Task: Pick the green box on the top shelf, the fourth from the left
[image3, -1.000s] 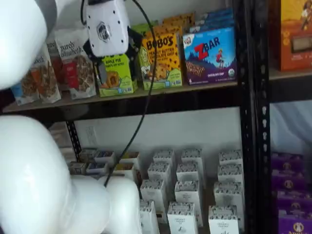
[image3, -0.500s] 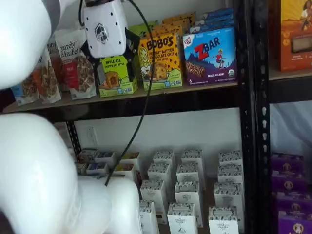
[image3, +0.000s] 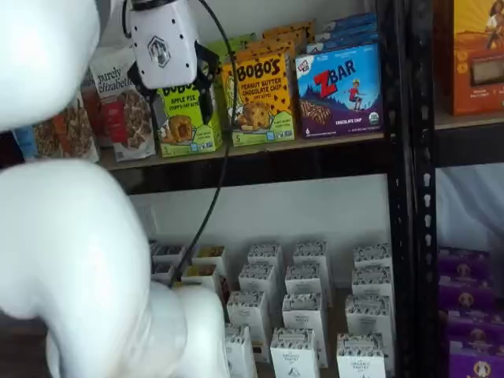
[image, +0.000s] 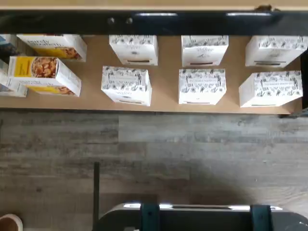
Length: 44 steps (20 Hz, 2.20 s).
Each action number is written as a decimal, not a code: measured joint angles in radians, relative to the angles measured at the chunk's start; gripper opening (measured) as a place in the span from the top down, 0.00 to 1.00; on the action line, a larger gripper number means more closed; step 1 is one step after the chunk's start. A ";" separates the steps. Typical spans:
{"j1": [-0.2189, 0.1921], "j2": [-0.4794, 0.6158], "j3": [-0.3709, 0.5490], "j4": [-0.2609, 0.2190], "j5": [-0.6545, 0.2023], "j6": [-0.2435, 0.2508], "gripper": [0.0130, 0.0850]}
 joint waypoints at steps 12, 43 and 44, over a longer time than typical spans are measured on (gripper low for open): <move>0.051 0.081 -0.021 0.021 -0.100 0.051 0.00; 0.106 0.215 -0.058 -0.034 -0.435 0.081 0.00; 0.108 0.225 -0.067 -0.034 -0.432 0.082 0.00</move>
